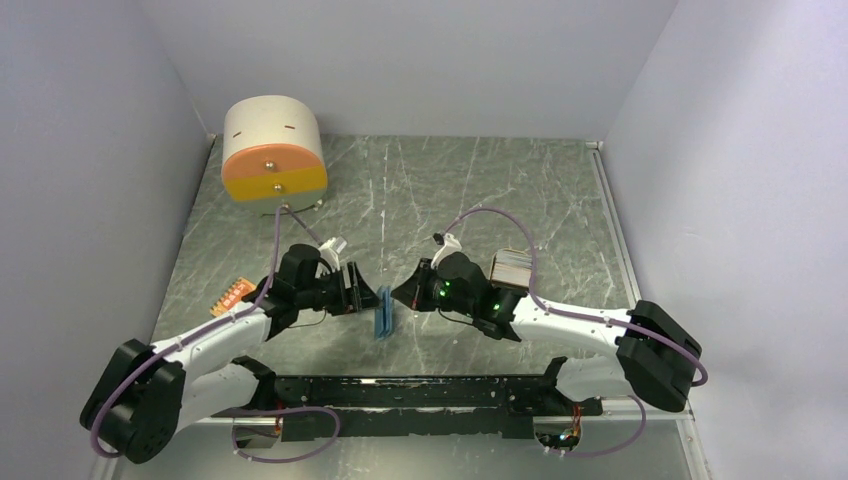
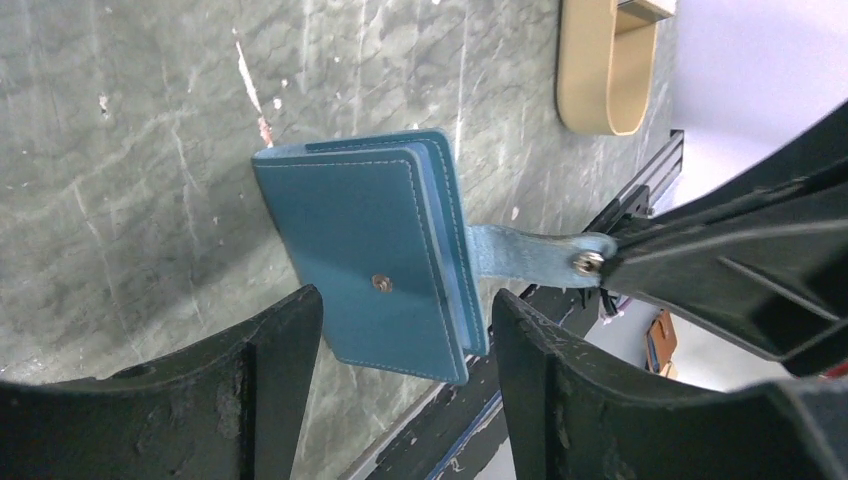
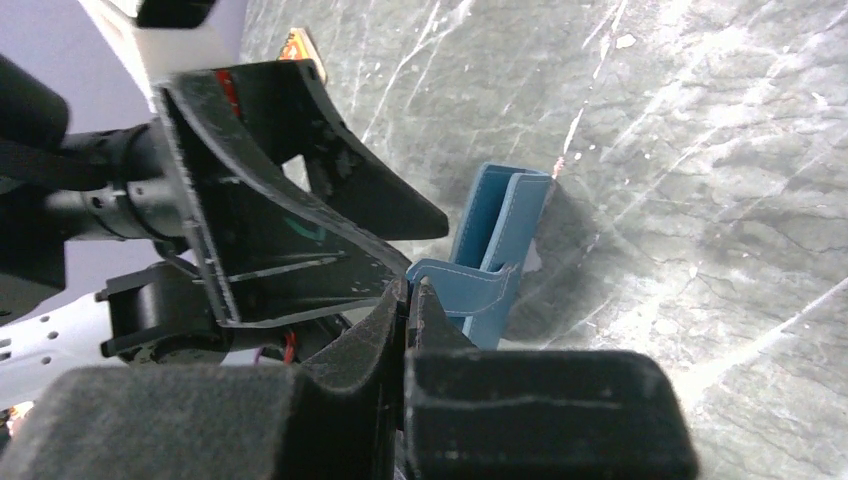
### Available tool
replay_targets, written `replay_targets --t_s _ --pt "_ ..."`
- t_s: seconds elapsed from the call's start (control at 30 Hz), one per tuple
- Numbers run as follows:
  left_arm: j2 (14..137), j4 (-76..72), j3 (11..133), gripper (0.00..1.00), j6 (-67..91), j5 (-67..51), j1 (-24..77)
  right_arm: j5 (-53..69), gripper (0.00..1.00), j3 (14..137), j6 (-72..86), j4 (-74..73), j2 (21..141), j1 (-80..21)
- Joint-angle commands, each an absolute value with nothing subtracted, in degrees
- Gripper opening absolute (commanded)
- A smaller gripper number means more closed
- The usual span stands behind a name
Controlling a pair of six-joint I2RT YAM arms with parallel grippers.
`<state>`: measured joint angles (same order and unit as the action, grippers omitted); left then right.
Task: Put the credit cards into the card holder
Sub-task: Open the card holder at the center of the board.
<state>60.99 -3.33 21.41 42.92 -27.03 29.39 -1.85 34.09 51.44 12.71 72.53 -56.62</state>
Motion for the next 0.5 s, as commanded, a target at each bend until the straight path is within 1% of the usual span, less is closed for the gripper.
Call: replay_targets --t_s 0.0,0.13,0.23,0.47 --pt "61.5 -4.0 21.4 0.7 41.9 -28.5 29.6 0.1 0.0 34.2 52.8 16.9 72.2 -56.3" --pt "59.3 -5.3 21.1 0.75 42.8 -28.7 29.6 0.9 0.0 35.3 52.6 16.9 71.9 -56.4" --pt "59.8 -6.3 20.8 0.72 43.0 -29.0 29.6 1.0 0.0 36.0 52.4 16.2 73.1 -56.4" --pt "62.6 -3.4 22.0 0.68 40.9 -27.5 29.6 1.7 0.0 34.6 53.7 17.8 73.8 -56.4"
